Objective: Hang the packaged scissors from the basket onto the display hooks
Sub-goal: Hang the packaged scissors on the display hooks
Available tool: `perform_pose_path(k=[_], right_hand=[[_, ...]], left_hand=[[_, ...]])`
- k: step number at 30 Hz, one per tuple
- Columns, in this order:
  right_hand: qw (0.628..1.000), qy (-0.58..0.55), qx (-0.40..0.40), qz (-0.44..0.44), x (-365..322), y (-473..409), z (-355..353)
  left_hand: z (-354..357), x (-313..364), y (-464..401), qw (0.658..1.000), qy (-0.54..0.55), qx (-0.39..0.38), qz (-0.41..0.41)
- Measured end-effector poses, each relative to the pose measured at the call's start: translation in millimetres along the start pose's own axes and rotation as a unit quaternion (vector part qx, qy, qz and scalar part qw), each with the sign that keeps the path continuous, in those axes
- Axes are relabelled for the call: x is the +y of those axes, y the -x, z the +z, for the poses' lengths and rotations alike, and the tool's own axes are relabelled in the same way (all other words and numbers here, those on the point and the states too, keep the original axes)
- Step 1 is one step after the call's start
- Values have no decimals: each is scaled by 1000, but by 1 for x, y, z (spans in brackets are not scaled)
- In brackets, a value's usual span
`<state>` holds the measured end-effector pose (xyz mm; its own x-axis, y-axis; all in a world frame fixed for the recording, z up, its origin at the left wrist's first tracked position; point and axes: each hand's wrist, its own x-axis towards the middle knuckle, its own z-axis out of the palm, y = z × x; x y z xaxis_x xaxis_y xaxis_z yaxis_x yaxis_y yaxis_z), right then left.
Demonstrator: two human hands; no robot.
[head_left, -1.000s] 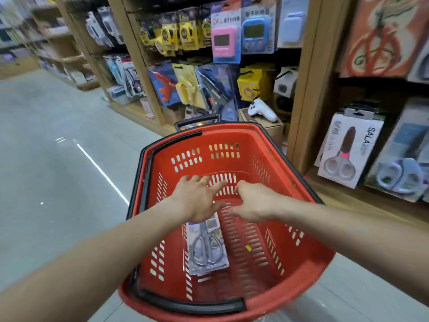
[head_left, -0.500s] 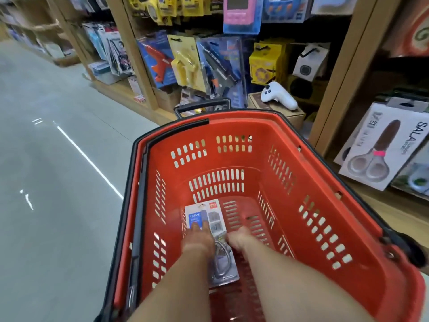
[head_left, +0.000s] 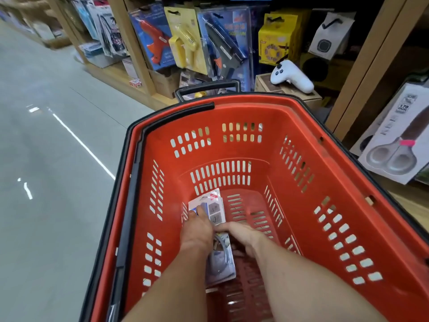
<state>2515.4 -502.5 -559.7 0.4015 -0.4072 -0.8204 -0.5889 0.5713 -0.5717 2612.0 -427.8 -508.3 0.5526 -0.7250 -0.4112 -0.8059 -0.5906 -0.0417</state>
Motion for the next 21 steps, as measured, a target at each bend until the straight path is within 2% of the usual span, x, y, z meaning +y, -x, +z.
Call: perform_pose_path(k=[3, 8, 10, 16, 19, 21], right_hand=[[1000, -17, -9, -20, -2, 6, 10], [998, -31, 37, -51, -2, -22, 37], [996, -40, 46, -59, -11, -8, 43], [994, -5, 89, -67, -16, 12, 24], [989, -38, 113, -87, -14, 20, 11], [984, -68, 144, -82, -14, 26, 1]], left_hand=[[3, -5, -4, 1000, 1, 24, -5], [10, -15, -11, 997, 55, 39, -32], [11, -20, -12, 996, 77, 27, -27], [1, -32, -3, 985, 173, 23, -13], [-8, -39, 1, 973, 223, 43, -34], [-12, -43, 5, 963, 260, 10, -66]])
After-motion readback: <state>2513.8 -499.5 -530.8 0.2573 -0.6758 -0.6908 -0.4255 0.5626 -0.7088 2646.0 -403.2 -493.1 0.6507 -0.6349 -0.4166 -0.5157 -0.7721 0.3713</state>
